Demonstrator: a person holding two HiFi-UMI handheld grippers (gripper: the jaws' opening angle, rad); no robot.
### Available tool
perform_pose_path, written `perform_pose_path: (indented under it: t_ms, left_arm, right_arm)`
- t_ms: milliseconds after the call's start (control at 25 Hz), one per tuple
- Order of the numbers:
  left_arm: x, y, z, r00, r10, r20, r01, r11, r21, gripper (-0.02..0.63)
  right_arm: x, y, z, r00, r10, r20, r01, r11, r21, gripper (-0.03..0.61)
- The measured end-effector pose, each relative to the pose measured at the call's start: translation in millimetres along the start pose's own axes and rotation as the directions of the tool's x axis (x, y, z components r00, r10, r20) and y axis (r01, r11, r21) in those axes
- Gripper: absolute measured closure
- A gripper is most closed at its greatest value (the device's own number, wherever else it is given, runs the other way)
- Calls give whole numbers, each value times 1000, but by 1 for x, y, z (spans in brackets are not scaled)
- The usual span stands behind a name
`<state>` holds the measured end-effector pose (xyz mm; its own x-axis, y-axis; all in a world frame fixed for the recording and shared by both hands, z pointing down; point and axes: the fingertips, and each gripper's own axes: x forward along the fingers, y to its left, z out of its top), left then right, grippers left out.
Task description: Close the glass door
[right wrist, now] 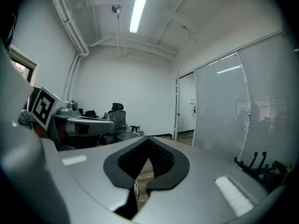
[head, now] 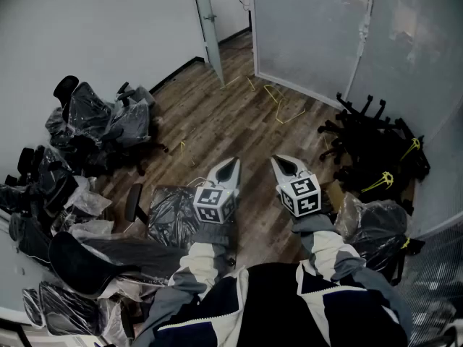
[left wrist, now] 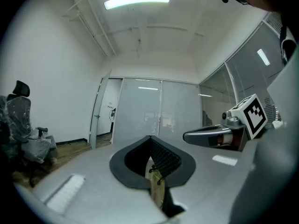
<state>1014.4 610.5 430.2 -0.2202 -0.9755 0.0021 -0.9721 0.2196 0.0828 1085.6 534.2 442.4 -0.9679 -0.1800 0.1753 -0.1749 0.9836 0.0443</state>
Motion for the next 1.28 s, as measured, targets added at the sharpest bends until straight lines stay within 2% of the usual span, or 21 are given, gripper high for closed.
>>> perform_pose_path:
  t_ms: [320, 520, 720, 1280]
  left_arm:
    - [0, 1, 0, 1000, -10, 7, 10, 1000, 3, 611]
    - [0, -1, 3, 1000, -18, 13, 17, 1000, 11, 611]
    - [-1, 4, -1, 1000, -16, 20, 16, 1000, 1, 611]
    - [14, 29, -9, 999, 0, 38, 3, 997, -80, 611]
  right_arm:
    - [3, 4, -2, 1000, 13, -7, -13, 1000, -8, 577]
    - [2, 1, 2, 1000, 2, 29, -3, 1000, 22, 574]
    - [4, 3, 3, 999, -2, 39, 2, 1000, 11, 569]
    - [34, -1, 4, 999, 47, 4, -47, 999, -16, 572]
